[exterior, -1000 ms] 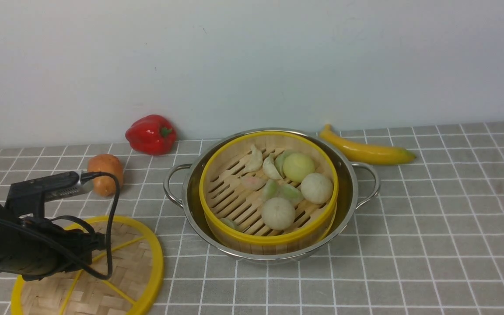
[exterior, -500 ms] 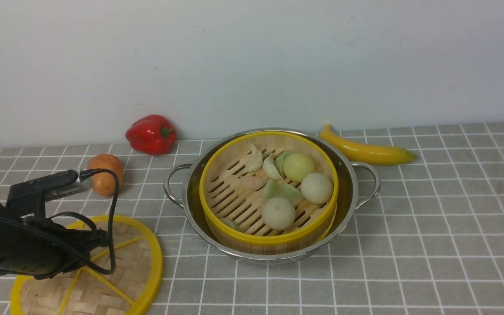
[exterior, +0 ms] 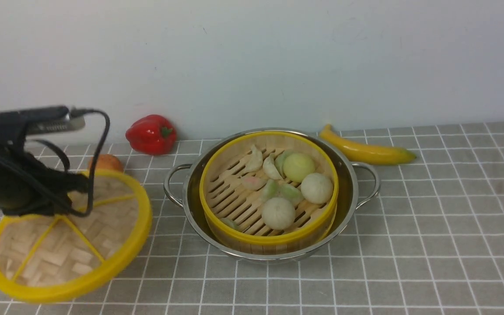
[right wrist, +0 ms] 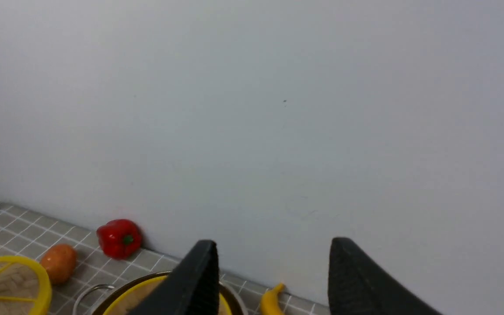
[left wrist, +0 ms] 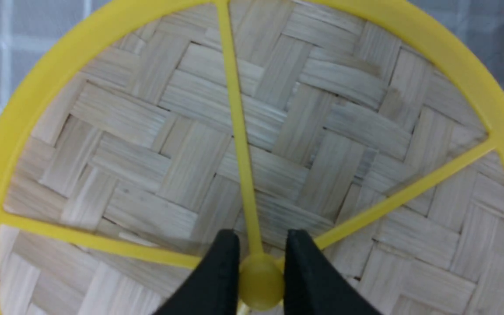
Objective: Place the steamer in the pot on the grey tablecloth, and put the lid on the steamer.
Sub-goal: 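Place the yellow bamboo steamer lid onto the steamer in the pot with the left gripper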
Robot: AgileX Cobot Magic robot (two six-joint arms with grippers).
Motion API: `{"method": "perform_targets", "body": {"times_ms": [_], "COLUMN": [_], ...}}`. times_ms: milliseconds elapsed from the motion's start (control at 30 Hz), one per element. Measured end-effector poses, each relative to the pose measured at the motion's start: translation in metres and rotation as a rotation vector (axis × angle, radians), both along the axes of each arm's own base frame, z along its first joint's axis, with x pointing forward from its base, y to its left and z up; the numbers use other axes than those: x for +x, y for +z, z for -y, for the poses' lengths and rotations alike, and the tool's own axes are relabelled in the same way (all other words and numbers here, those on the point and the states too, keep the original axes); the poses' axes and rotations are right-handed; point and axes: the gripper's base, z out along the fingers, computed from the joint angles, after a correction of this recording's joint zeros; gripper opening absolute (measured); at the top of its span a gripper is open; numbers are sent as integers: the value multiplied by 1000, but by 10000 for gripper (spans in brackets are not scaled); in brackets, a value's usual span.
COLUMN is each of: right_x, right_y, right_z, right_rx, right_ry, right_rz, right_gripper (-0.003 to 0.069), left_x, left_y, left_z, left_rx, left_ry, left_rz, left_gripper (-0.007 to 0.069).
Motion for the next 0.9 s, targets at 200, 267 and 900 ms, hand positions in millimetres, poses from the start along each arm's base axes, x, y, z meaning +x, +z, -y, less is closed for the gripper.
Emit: {"method": "perform_targets", "body": {"times_ms": [200,267,900], "right_x": [-27,-30,-37], "right_y": [5,5,4], "right_z": [14,15,7], "right_rx": [34,45,135], "right_ry": [-23,-23,84], "right_rz": [58,64,26], "right_gripper": [356,356,356], "left_x": [12,15,72], "left_y": [52,59,-19], "left_z": [21,37,232], "left_rx": [-67,-80,88], "left_ry": [-54,-110,-551], "left_rz": [107,144,196], "left_gripper": [120,120,120]}}
